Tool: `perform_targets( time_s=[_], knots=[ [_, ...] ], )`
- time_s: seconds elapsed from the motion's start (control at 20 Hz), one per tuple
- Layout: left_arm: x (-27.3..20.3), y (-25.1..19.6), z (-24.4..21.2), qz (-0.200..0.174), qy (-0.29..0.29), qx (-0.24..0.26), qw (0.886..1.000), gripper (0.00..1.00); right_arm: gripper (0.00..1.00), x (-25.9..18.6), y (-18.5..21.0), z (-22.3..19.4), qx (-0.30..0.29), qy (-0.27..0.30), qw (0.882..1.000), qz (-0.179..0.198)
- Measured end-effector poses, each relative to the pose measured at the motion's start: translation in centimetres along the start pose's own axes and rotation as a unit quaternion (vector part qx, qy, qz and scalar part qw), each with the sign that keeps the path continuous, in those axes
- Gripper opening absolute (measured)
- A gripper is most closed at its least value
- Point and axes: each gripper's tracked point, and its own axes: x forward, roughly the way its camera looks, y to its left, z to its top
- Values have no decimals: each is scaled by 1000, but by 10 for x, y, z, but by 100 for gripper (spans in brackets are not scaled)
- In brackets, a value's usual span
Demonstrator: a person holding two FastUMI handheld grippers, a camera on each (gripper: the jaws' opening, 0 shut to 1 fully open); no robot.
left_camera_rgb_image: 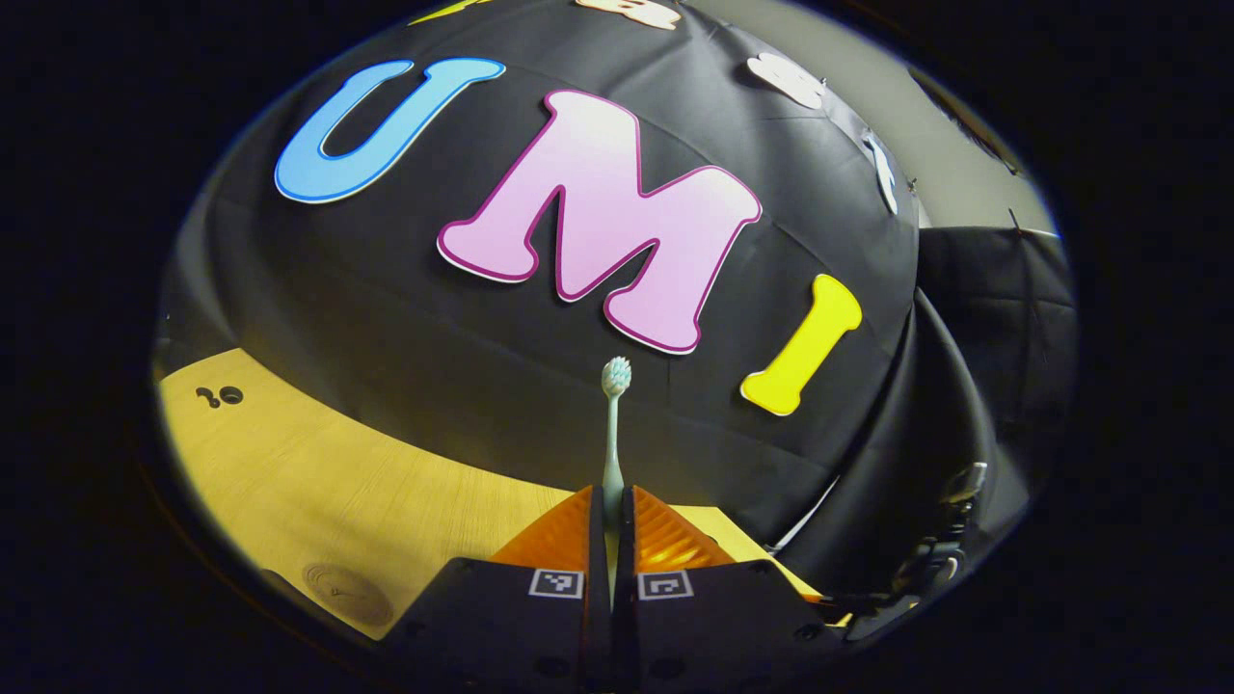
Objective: Put the toothbrush and toothpaste on the desktop into the cup, then pick up the cup and place it on the coaster on the desktop.
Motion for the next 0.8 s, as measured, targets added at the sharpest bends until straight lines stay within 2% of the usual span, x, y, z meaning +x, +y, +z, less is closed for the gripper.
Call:
perform_targets(
  time_s=[0.2,0.35,0.8],
  knots=[
    [21,14,-27,15,-3,48,999,6,98,-4,-22,-2,34,1,999,-21],
    [30,3,-27,7,-41,62,997,7,98,-6,-35,-9,34,13,999,-34],
    [48,-4,-71,8,-60,111,992,11,98,-8,-43,-25,46,35,997,-49]
  ],
)
